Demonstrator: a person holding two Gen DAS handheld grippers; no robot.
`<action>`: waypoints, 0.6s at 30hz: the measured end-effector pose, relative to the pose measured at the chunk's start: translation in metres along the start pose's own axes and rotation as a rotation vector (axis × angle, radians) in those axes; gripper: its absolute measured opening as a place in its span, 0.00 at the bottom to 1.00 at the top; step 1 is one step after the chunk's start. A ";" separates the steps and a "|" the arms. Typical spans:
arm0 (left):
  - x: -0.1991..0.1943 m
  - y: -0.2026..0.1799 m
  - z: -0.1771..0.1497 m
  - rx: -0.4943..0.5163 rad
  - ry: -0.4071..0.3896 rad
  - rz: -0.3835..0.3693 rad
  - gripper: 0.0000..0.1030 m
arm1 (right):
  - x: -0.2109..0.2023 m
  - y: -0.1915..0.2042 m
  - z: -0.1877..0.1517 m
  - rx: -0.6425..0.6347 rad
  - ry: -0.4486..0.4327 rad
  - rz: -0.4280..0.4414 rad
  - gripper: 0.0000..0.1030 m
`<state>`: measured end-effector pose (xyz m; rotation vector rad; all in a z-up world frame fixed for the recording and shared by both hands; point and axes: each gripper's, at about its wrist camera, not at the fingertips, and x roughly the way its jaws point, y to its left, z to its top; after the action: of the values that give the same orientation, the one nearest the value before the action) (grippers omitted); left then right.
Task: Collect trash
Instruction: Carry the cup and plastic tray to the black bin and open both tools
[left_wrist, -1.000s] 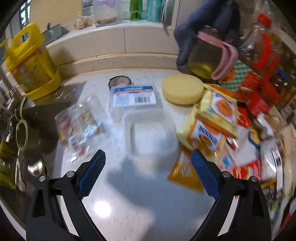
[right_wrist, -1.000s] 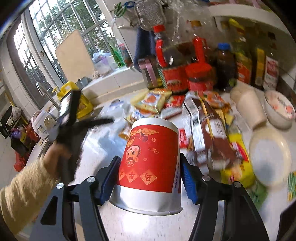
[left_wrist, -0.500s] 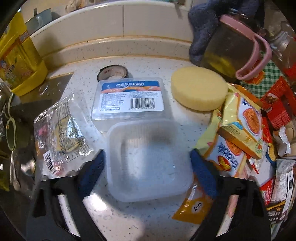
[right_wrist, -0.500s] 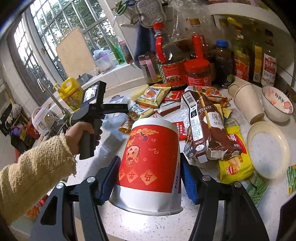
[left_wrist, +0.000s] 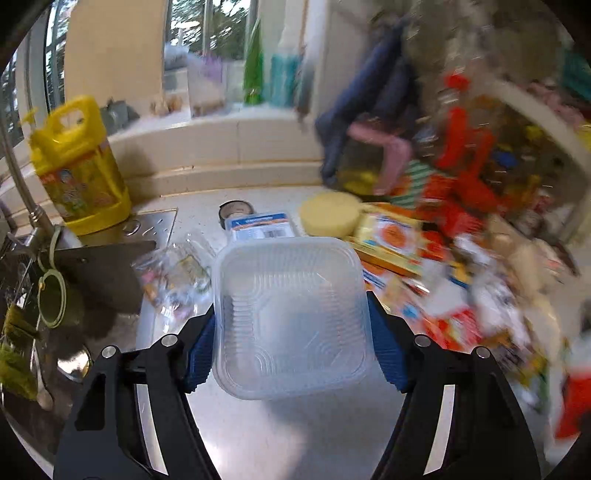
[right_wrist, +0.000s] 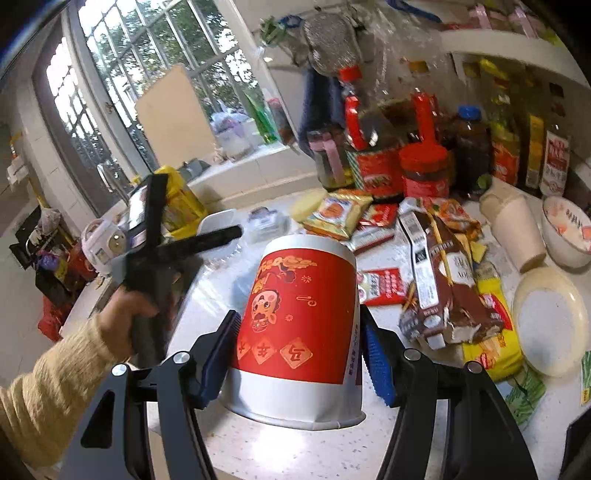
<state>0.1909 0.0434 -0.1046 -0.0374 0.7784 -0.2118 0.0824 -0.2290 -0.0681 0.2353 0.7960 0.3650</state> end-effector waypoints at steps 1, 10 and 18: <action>-0.018 -0.004 -0.008 0.020 -0.010 -0.018 0.68 | -0.006 0.003 0.000 -0.005 -0.006 0.011 0.60; -0.133 -0.031 -0.158 0.135 0.153 -0.205 0.68 | -0.044 0.020 -0.064 -0.047 0.118 0.061 0.61; -0.113 -0.053 -0.305 0.151 0.554 -0.271 0.68 | -0.033 0.012 -0.189 0.051 0.436 0.028 0.61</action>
<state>-0.1103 0.0282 -0.2375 0.0624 1.3074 -0.5522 -0.0797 -0.2185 -0.1705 0.2172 1.2327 0.4292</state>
